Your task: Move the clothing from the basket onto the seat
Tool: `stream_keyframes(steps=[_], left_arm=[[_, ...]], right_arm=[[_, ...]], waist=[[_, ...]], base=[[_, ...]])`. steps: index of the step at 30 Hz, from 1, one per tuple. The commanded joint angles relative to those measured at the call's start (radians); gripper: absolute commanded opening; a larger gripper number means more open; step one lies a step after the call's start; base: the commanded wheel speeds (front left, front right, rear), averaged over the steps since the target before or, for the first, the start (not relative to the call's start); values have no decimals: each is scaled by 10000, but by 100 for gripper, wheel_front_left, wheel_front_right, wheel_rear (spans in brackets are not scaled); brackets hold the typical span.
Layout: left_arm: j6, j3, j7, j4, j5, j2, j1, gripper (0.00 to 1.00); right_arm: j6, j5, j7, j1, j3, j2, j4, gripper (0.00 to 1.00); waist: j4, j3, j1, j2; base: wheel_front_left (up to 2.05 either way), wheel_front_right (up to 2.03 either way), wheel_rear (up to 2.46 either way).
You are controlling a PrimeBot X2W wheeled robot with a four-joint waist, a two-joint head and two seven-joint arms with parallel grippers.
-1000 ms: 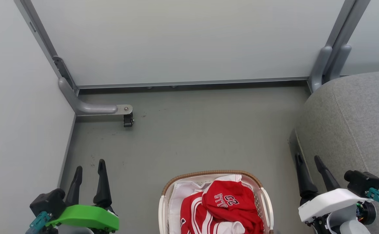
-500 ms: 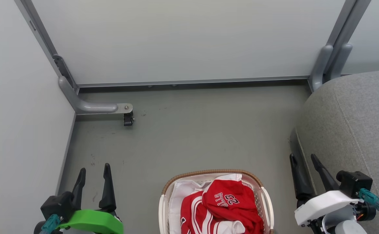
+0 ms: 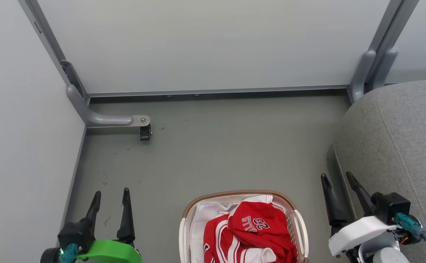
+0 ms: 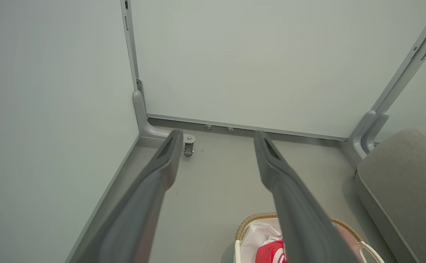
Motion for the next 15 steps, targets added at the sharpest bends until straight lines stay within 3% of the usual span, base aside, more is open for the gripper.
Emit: stream_keyframes(steps=[1,15], left_arm=[[41,-4,-99,13,185,78,77,100],[87,-172,-349,81,1200,85,239,100]], right_arm=[[1,-245,-121,36,31,-62,-43,100],[0,-1183,-357,113,227,-75,-52,100]], waist=[[5,0,-1,83],[17,-30,-1,93]], base=[[0,0,0],[0,0,0]])
